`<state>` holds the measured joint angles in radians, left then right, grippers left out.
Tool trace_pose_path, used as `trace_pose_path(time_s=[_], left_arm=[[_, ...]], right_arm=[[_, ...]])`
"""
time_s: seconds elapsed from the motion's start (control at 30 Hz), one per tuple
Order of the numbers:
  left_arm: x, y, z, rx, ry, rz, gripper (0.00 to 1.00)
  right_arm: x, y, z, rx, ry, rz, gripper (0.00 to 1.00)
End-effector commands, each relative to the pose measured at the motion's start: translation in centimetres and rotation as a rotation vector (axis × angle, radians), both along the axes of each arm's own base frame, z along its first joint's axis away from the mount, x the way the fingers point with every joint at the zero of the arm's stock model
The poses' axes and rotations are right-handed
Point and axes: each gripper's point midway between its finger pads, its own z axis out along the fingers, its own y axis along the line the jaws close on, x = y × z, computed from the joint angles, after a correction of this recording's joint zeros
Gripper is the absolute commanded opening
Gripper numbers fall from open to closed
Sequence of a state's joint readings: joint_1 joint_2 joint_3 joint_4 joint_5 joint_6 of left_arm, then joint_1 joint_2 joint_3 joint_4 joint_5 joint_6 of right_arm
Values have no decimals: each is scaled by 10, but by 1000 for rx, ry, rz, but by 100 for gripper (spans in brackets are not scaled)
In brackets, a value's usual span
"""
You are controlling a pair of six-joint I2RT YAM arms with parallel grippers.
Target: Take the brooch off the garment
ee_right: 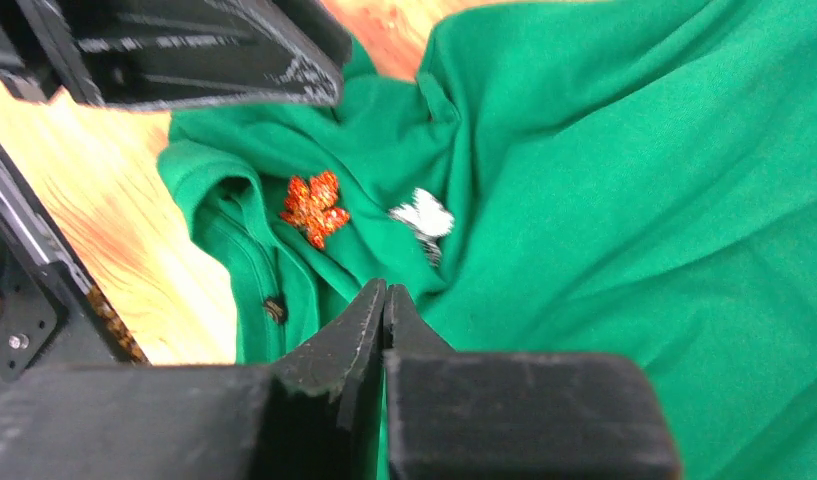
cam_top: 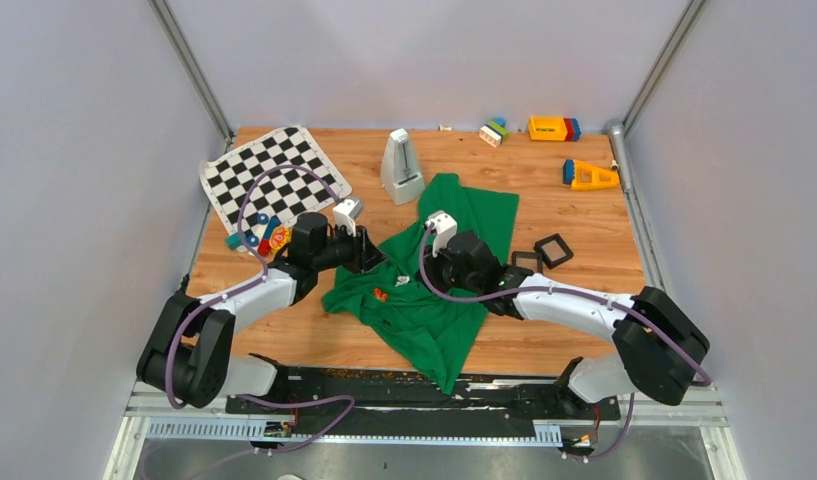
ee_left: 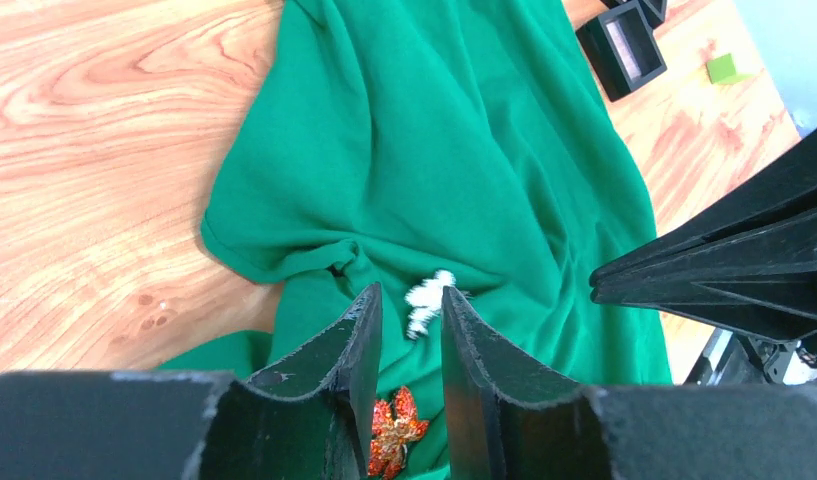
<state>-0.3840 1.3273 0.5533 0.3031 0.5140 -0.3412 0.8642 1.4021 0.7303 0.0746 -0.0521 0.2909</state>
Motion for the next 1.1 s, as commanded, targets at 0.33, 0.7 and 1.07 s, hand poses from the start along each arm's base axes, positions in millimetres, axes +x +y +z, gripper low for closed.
trace_pose_path(time_s=[0.33,0.7,1.07], left_arm=[[9,-12,-8,19,18,-57,42],[18,7,-34,150,102,44,42],[16,-4,-58,145,221,-4,41]], right_arm=[[29,13,-24,-85,15,-69,42],[27,-3,-68,-249,120,-125,37],[24,-6,6,-14,-81,-119,0]])
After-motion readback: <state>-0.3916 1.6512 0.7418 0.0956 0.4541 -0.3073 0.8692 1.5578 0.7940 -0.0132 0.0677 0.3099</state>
